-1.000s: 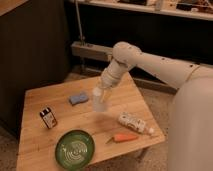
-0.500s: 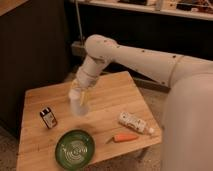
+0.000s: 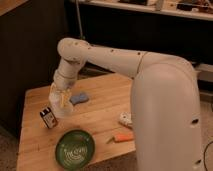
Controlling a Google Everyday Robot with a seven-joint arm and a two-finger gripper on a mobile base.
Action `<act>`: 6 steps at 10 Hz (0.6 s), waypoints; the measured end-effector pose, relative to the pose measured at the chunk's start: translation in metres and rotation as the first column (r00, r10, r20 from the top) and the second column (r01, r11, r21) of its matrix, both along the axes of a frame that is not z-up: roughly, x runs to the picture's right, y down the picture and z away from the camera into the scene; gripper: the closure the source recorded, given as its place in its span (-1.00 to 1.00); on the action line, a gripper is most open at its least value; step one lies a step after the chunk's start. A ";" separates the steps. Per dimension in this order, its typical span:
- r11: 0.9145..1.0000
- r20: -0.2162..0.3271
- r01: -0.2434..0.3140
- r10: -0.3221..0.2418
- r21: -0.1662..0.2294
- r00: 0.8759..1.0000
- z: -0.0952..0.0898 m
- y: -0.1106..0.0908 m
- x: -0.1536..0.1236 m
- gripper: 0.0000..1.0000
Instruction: Place the ceramic cup over the eraser
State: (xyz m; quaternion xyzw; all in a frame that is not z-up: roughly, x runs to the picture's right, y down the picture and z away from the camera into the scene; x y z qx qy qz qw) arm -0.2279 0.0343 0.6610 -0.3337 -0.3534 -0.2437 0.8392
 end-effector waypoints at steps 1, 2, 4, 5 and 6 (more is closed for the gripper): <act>0.999 -0.045 -0.003 0.006 0.051 0.999 -0.006 -0.012 0.004 1.00; 0.997 -0.059 -0.012 0.017 0.079 0.998 -0.017 -0.024 0.009 1.00; 0.996 -0.063 -0.019 0.025 0.093 0.998 -0.038 -0.046 0.016 1.00; 0.996 -0.055 -0.015 0.020 0.083 0.998 -0.042 -0.049 0.013 1.00; 0.998 -0.030 -0.014 0.015 0.056 0.999 -0.045 -0.051 0.008 1.00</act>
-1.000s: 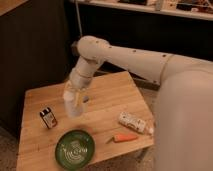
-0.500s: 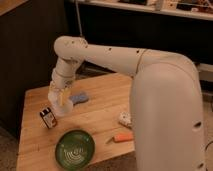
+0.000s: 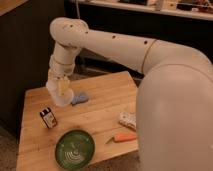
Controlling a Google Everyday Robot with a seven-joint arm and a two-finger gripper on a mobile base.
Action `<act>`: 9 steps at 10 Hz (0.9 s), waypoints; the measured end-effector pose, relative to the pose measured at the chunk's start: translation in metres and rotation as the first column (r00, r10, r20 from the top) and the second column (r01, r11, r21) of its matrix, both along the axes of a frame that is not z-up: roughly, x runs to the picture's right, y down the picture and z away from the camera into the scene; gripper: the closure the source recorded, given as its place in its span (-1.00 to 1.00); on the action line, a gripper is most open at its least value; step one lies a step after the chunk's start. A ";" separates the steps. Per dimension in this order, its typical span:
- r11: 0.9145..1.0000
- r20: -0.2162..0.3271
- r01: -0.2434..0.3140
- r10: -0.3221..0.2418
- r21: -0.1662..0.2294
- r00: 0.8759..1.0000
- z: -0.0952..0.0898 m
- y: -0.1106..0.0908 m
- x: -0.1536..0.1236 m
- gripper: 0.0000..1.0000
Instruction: Place the ceramic cup over the eraser
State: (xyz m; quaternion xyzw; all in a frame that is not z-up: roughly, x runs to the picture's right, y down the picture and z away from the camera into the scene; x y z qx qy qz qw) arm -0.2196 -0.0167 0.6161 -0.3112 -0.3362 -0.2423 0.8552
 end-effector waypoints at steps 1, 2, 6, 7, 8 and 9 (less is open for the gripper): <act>1.000 0.016 0.000 0.000 -0.019 1.000 0.002 0.001 -0.002 1.00; 0.999 0.035 0.003 -0.002 -0.038 0.999 0.005 0.005 -0.005 1.00; 0.988 0.143 0.063 -0.042 -0.140 0.989 0.027 0.063 -0.037 1.00; 0.986 0.164 0.071 -0.046 -0.153 0.985 0.030 0.069 -0.043 1.00; 0.985 0.172 0.075 -0.048 -0.154 0.984 0.031 0.070 -0.045 1.00; 0.986 0.175 0.079 -0.053 -0.147 0.983 0.029 0.070 -0.047 1.00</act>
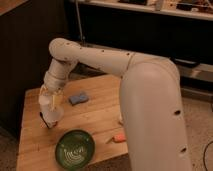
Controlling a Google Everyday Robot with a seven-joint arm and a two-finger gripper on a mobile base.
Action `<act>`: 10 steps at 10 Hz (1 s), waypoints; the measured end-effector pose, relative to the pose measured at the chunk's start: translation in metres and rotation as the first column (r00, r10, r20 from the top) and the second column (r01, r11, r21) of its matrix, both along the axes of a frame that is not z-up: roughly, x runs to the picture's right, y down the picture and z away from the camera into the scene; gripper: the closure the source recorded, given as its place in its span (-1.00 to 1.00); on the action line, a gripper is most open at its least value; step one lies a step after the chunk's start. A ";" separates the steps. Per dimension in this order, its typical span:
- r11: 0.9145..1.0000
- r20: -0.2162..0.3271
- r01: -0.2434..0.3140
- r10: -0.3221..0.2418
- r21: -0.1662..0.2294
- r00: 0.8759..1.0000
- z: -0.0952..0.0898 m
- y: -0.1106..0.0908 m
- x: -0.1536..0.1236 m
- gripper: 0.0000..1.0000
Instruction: Place the ceramic cup over the eraser
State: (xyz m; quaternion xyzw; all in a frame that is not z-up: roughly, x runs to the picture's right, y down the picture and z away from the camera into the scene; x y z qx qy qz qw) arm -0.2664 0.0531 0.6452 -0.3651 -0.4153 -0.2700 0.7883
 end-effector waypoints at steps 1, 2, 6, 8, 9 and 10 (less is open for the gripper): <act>1.000 0.006 0.006 -0.006 0.019 1.000 -0.008 -0.005 -0.001 1.00; 1.000 0.008 0.012 -0.013 0.028 1.000 -0.017 -0.011 -0.002 1.00; 1.000 0.040 0.012 -0.013 0.022 0.999 -0.014 -0.019 -0.008 1.00; 1.000 0.048 0.007 -0.007 0.016 0.999 -0.005 -0.022 -0.011 1.00; 1.000 0.048 0.009 -0.010 0.016 0.999 -0.002 -0.023 -0.013 1.00; 1.000 0.050 0.011 -0.012 0.019 0.999 -0.002 -0.024 -0.017 1.00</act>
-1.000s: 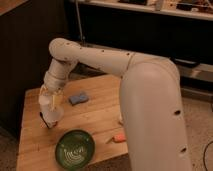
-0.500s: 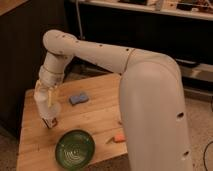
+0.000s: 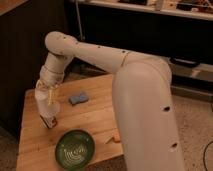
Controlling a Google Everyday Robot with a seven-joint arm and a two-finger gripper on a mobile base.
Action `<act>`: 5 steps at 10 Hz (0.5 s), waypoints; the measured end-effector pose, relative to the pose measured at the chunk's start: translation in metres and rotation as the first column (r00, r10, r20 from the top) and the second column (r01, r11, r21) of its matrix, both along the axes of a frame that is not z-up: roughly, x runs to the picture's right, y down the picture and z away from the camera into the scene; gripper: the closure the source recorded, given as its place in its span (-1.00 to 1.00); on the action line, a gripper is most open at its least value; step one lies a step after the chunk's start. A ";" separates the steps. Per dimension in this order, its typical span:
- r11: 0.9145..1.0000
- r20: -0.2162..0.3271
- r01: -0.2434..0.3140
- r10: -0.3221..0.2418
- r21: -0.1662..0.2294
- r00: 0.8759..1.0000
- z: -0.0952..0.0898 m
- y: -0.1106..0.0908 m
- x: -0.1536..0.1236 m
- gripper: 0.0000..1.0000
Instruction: Place the ceramic cup over the eraser
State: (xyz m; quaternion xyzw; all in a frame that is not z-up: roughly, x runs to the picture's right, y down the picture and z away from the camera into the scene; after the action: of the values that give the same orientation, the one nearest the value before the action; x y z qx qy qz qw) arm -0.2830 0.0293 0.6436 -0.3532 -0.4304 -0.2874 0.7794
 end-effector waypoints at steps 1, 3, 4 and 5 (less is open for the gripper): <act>1.000 0.000 0.004 -0.004 0.002 1.000 0.002 -0.001 -0.003 1.00; 1.000 0.002 0.010 -0.010 -0.004 1.000 0.005 0.001 -0.008 1.00; 1.000 0.005 0.012 -0.012 -0.010 1.000 0.007 0.004 -0.011 1.00; 1.000 0.011 0.014 -0.013 -0.019 1.000 0.011 0.007 -0.013 1.00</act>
State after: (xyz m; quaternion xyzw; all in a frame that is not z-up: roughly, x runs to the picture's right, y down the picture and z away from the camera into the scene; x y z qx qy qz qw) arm -0.2958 0.0364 0.6547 -0.3619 -0.4349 -0.2905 0.7717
